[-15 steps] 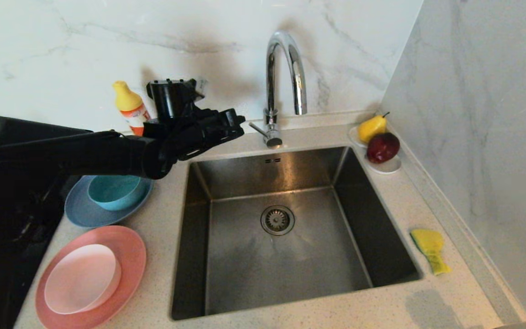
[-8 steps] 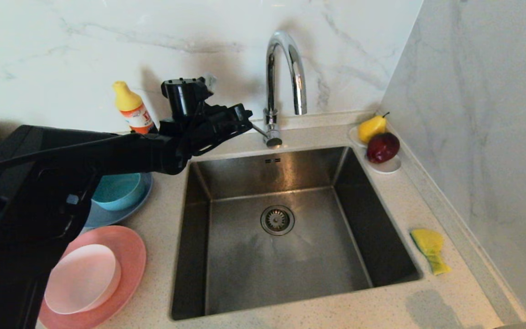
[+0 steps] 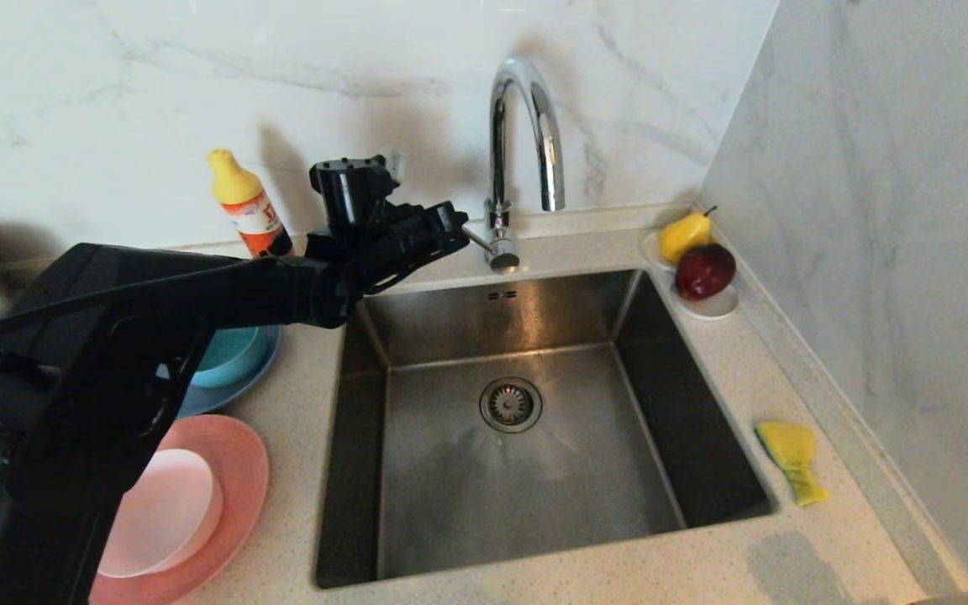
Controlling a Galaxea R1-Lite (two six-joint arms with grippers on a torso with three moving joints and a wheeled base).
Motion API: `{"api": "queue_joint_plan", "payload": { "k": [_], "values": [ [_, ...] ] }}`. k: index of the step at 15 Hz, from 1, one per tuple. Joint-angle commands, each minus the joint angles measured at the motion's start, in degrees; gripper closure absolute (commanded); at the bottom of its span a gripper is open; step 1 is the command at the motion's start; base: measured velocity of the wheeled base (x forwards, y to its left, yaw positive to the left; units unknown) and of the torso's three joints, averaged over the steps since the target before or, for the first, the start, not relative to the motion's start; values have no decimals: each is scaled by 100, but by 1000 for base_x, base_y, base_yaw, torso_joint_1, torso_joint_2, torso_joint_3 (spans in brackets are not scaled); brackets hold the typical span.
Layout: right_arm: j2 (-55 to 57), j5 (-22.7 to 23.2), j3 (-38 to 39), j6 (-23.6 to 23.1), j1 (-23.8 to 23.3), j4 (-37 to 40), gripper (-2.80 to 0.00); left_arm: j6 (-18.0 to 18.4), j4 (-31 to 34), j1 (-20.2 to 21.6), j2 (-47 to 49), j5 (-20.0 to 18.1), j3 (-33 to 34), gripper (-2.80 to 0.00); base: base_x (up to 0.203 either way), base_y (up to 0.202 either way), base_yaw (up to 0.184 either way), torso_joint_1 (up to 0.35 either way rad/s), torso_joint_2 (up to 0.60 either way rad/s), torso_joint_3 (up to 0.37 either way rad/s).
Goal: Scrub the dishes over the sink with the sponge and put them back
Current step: Turn on the faucet
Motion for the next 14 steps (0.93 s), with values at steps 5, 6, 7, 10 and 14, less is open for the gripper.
{"api": "queue_joint_plan", "payload": {
  "k": [5,6,7,10,14],
  "values": [
    [-2,1,-7,-4,1,0,0,-68,53,-7,9,-8,35,0,0,0,0,0,0,0],
    [-2,1,-3,-4,1,0,0,-111,65,-14,-17,-5,62,0,0,0,0,0,0,0],
    [-2,1,1,-4,1,0,0,-156,65,-40,-29,0,89,0,0,0,0,0,0,0],
    [-2,1,-3,-4,1,0,0,-163,15,-105,-51,9,244,0,0,0,0,0,0,0],
    [-2,1,2,-4,1,0,0,-156,-32,-150,-280,9,693,0,0,0,0,0,0,0]
  ]
}}
